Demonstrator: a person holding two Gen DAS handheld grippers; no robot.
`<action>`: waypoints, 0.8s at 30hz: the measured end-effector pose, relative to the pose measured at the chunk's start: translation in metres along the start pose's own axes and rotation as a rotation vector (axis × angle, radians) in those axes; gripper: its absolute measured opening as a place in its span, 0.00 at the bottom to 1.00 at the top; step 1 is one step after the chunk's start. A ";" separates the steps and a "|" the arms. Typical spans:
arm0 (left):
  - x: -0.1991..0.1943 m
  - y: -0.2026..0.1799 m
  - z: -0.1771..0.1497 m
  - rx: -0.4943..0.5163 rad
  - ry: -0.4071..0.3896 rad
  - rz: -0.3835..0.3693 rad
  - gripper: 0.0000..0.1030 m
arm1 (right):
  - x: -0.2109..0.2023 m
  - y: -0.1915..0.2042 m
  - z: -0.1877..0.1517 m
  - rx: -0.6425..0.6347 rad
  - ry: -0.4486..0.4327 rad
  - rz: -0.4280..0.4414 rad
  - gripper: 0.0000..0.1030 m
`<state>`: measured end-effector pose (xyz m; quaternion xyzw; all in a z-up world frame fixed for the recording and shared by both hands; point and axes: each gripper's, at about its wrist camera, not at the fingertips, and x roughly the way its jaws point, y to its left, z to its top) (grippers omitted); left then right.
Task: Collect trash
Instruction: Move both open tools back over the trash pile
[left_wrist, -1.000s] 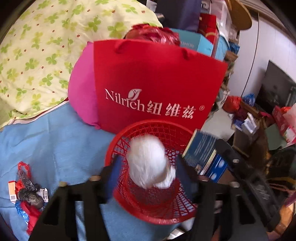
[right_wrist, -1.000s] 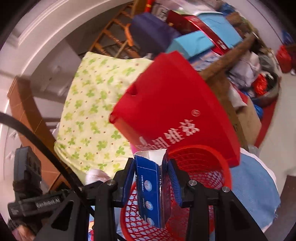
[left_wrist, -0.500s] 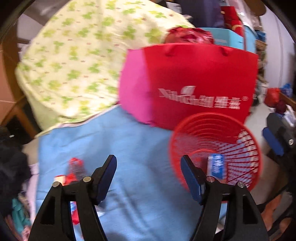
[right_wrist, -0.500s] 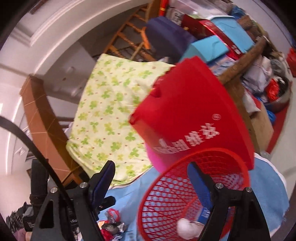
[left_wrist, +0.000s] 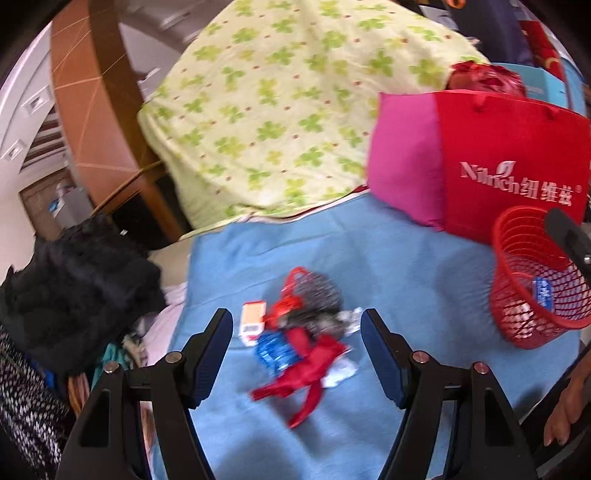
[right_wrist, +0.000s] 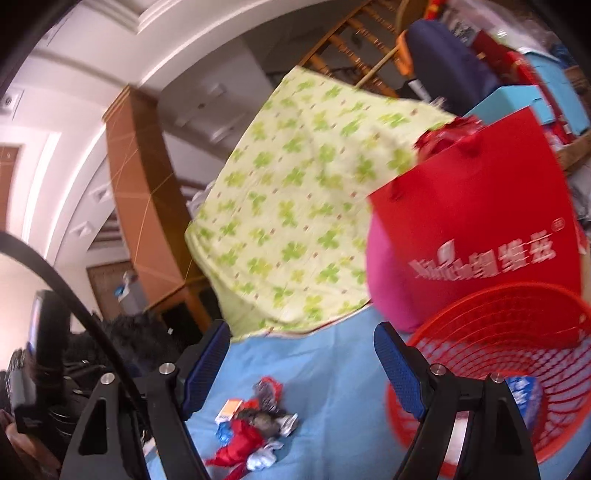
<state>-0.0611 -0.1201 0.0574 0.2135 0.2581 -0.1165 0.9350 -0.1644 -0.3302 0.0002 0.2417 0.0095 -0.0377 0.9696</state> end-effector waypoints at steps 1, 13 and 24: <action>0.002 0.005 -0.002 -0.007 0.005 0.005 0.70 | 0.007 0.005 -0.004 -0.003 0.021 0.006 0.81; 0.017 0.055 -0.028 -0.104 0.045 0.035 0.70 | 0.061 0.040 -0.045 -0.047 0.195 0.038 0.81; 0.034 0.080 -0.044 -0.158 0.073 0.032 0.71 | 0.089 0.059 -0.070 -0.071 0.300 0.057 0.81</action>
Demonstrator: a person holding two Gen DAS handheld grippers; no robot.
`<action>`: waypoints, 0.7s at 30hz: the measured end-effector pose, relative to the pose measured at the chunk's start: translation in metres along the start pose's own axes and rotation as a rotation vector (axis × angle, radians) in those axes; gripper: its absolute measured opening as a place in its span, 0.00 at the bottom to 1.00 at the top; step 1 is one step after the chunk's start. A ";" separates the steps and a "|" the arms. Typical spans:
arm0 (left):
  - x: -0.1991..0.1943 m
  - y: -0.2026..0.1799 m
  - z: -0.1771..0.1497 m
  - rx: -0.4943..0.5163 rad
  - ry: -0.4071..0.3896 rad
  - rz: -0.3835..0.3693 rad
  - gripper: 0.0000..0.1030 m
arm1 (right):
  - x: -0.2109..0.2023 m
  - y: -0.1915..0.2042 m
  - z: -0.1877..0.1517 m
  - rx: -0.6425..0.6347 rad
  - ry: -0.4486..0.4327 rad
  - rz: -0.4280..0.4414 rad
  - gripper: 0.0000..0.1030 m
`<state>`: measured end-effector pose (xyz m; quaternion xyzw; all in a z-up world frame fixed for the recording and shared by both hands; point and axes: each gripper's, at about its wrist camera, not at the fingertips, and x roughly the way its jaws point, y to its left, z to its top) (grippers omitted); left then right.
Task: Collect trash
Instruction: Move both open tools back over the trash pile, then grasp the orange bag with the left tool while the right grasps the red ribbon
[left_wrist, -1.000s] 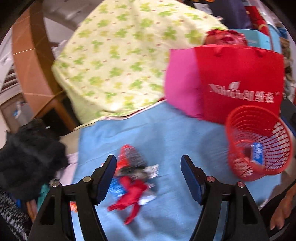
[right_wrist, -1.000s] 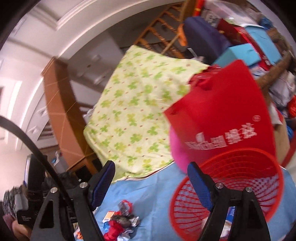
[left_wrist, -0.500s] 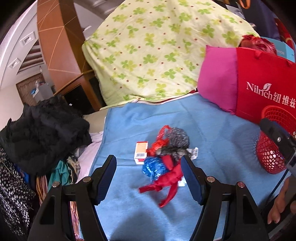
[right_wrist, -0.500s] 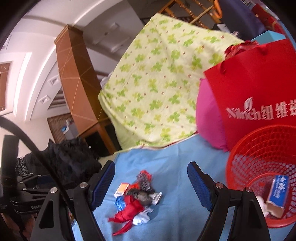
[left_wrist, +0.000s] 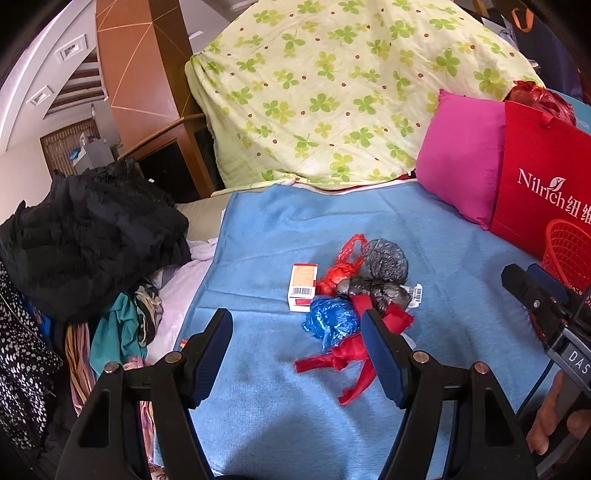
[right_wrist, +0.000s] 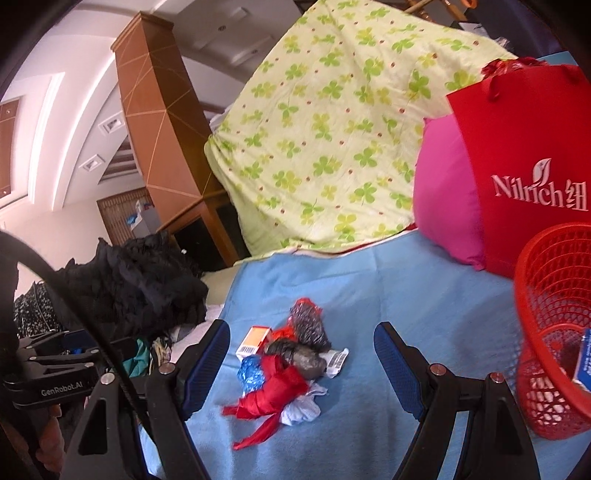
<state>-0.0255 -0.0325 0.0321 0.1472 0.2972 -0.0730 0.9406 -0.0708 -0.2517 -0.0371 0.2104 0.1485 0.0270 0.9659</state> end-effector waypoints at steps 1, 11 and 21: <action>0.002 0.002 -0.001 -0.004 0.004 -0.001 0.70 | 0.002 0.001 -0.001 0.000 0.008 0.004 0.81; 0.050 0.060 -0.031 -0.103 0.133 -0.005 0.70 | 0.069 -0.020 -0.010 0.124 0.287 0.071 0.80; 0.126 0.175 -0.078 -0.268 0.319 0.074 0.70 | 0.144 -0.016 -0.028 0.135 0.528 0.129 0.67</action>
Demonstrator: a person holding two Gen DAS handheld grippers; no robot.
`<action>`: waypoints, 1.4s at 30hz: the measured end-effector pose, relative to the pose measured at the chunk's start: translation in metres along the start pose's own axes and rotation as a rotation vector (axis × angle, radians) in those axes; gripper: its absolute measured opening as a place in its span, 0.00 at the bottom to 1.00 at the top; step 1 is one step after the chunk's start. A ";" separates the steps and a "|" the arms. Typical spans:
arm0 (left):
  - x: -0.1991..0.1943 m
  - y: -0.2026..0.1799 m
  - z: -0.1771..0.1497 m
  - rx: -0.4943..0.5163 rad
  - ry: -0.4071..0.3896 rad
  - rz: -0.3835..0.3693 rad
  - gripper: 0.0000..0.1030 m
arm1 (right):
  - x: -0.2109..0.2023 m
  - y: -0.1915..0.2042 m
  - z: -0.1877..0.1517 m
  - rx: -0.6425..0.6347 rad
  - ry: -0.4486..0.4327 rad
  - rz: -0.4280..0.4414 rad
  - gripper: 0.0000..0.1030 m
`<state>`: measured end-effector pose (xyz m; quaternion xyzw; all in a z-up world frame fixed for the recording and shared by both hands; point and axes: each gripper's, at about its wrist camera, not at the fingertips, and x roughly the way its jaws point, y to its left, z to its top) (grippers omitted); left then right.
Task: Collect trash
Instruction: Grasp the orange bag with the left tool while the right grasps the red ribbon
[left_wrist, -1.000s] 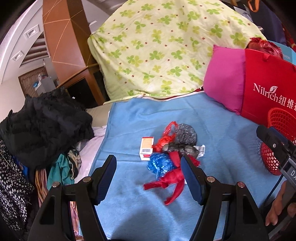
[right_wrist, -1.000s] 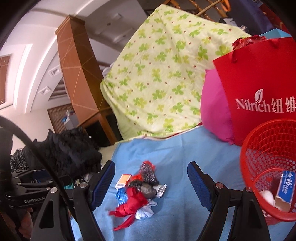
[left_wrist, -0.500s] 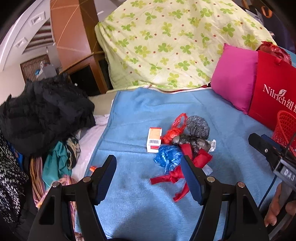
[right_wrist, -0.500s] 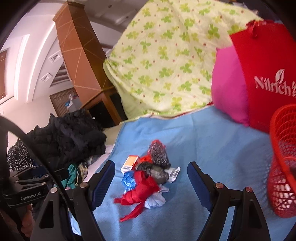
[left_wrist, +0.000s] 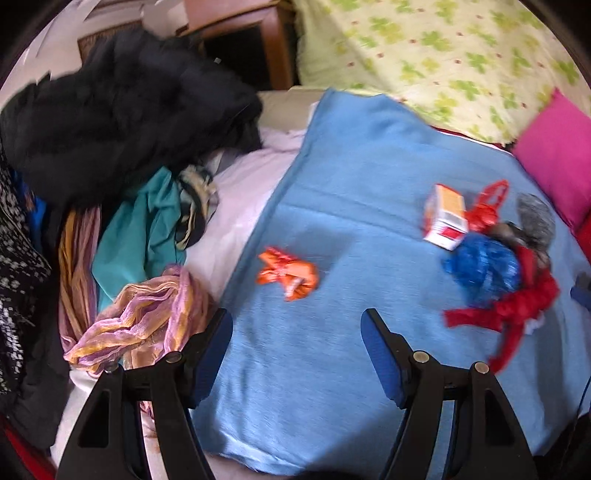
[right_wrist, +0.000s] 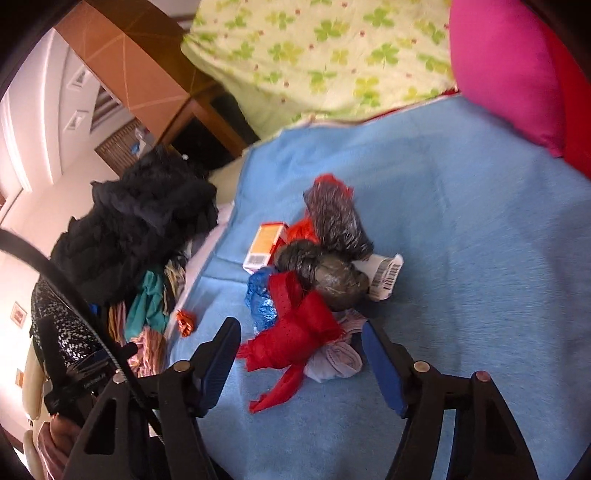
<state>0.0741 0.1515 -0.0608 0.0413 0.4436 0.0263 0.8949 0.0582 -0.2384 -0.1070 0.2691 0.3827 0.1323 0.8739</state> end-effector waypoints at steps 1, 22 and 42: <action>0.006 0.005 0.003 -0.006 0.007 -0.003 0.70 | 0.006 -0.001 0.000 0.010 0.016 0.003 0.62; 0.145 0.038 0.037 -0.355 0.269 -0.159 0.46 | 0.064 -0.004 -0.001 0.063 0.144 -0.002 0.24; 0.005 -0.103 0.034 -0.028 0.031 -0.303 0.40 | -0.039 -0.005 0.019 -0.001 -0.167 0.121 0.21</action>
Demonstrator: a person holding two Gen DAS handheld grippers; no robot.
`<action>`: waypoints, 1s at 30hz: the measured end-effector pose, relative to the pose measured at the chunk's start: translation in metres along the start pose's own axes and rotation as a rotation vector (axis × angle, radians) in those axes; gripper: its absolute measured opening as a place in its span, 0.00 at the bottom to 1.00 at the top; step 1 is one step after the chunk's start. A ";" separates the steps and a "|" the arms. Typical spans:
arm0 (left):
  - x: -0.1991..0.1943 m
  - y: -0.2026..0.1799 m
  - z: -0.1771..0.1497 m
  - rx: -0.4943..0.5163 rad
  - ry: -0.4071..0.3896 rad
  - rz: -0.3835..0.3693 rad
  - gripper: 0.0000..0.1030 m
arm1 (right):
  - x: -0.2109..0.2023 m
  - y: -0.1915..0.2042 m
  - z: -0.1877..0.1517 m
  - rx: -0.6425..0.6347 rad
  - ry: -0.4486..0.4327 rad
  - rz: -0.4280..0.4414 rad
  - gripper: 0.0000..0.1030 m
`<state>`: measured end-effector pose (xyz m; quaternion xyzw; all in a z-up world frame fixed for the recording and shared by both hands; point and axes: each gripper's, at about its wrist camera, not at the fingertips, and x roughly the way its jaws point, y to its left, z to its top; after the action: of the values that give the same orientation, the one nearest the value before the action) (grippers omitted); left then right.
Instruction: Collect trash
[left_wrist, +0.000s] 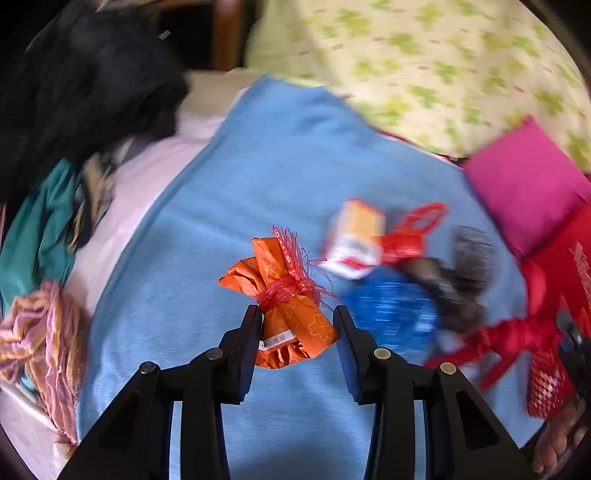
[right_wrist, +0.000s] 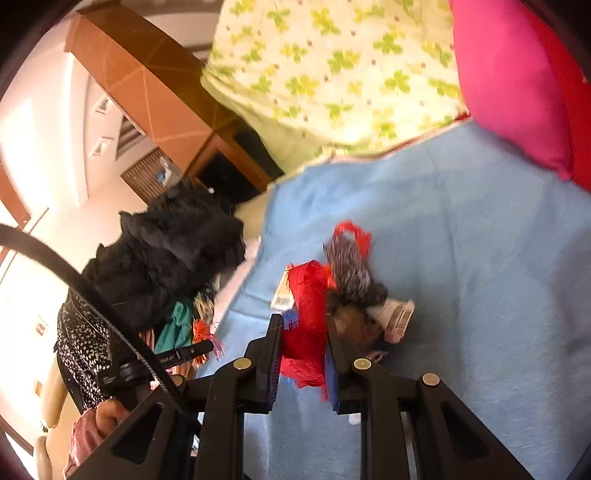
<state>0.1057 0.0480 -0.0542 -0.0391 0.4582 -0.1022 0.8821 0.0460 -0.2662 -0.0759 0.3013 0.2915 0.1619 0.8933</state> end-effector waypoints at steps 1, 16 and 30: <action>-0.004 -0.011 0.002 0.021 -0.009 -0.010 0.40 | -0.008 0.000 0.001 -0.007 -0.022 -0.002 0.21; -0.040 -0.157 -0.008 0.293 -0.055 -0.171 0.40 | -0.112 0.000 0.010 -0.079 -0.318 -0.021 0.21; -0.024 -0.130 -0.027 0.256 -0.027 -0.109 0.40 | -0.050 -0.019 -0.015 -0.131 0.202 -0.111 0.81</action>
<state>0.0516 -0.0731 -0.0293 0.0477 0.4267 -0.2072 0.8790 0.0000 -0.2978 -0.0764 0.2081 0.3849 0.1605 0.8848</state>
